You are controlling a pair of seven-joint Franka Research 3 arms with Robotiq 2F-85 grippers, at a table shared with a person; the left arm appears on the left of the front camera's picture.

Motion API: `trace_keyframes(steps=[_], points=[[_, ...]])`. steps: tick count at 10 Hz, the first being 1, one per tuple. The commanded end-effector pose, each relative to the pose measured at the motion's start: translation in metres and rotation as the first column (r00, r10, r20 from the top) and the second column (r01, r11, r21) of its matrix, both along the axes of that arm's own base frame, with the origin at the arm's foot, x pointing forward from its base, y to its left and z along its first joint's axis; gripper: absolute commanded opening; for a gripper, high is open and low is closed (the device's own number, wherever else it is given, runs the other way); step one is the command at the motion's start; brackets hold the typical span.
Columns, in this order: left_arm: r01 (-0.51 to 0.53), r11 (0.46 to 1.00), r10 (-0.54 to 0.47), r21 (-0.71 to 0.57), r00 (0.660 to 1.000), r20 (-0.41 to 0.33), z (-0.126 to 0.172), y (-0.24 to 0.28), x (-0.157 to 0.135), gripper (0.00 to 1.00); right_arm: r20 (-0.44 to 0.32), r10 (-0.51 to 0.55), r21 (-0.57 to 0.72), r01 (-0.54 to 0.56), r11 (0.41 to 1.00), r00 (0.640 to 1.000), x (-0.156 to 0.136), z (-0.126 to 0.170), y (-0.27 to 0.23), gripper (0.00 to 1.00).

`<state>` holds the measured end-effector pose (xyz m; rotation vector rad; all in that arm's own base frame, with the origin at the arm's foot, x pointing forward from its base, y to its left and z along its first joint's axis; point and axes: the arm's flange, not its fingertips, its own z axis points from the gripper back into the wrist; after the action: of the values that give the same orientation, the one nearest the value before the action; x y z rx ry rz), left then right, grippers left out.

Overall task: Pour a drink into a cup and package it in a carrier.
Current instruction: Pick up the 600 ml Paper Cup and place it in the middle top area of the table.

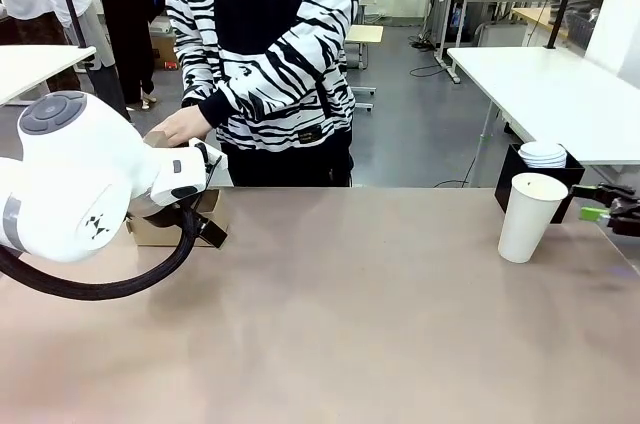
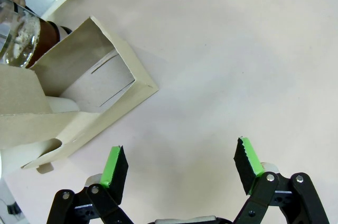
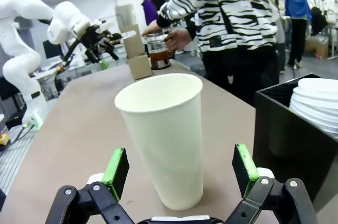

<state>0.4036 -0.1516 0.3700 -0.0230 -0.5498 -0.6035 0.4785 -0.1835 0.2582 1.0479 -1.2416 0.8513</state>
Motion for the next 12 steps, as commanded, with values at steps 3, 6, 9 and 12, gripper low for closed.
trace_keyframes(steps=[3, 6, 9, 12], points=[[0.001, 1.000, -0.001, -0.002, 1.000, 0.000, 0.000, 0.000, 0.000, 1.00, 0.000, 0.000, 0.000, 0.000, 1.000, 1.000, 0.000, 0.000, 0.000, 1.00], [0.001, 1.000, -0.001, -0.002, 1.000, 0.000, 0.000, 0.000, 0.000, 1.00, 0.027, -0.045, -0.086, 0.047, 0.995, 0.999, 0.001, 0.000, 0.017, 1.00], [0.001, 1.000, -0.001, -0.002, 1.000, 0.000, 0.000, 0.000, 0.000, 1.00, 0.055, -0.054, -0.067, 0.057, 0.996, 0.997, 0.006, -0.010, 0.034, 1.00], [0.001, 1.000, -0.001, -0.002, 1.000, 0.000, 0.000, 0.000, 0.000, 1.00, 0.055, 0.000, -0.060, 0.004, 0.998, 0.998, 0.007, -0.016, 0.049, 1.00]])
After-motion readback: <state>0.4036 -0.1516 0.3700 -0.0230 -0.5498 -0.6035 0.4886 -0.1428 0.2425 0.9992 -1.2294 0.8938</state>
